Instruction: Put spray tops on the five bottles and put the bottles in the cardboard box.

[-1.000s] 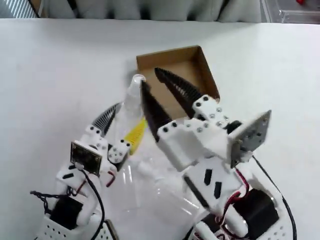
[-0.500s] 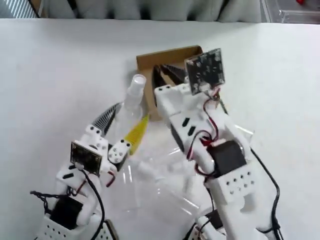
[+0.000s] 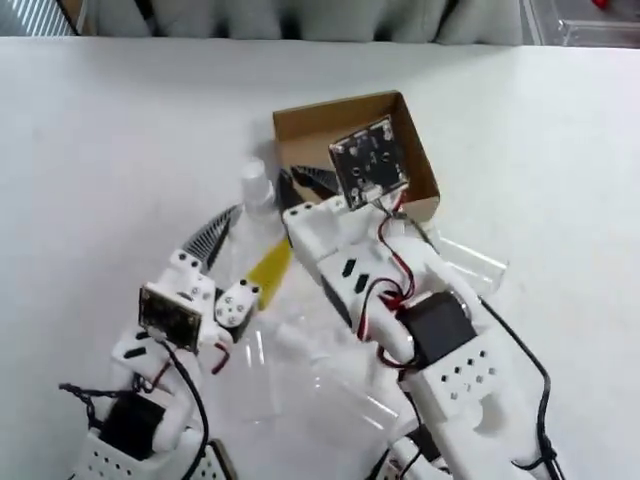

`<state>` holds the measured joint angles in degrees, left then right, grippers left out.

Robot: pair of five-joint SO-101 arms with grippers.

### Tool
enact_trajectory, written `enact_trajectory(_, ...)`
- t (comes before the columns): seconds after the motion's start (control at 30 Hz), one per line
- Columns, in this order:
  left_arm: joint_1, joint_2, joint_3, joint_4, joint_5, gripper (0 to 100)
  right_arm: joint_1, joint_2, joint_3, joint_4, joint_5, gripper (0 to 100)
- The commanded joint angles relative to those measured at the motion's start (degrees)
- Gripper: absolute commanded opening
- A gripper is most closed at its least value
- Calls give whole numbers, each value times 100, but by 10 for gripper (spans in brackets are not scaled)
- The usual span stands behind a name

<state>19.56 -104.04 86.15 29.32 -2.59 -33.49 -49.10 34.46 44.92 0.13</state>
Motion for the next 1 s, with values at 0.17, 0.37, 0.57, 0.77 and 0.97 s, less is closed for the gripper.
enact_trajectory(0.17, 57, -57, 79, -229, -35, 24, 980, -303, 79, 66, 62, 16)
enact_trajectory(0.37, 57, -57, 149, -229, -35, 24, 2220, -224, 193, 110, 826, 21)
enact_trajectory(0.57, 57, -57, 149, -229, -35, 24, 2993, 848, 18, 119, 1477, 22)
enact_trajectory(0.77, 40, -48, 149, -229, -35, 24, 3160, 2501, -1143, 840, 1477, 153)
enact_trajectory(0.97, 13, -48, 149, -229, -35, 24, 3160, 4075, -2110, 998, 1442, 221)
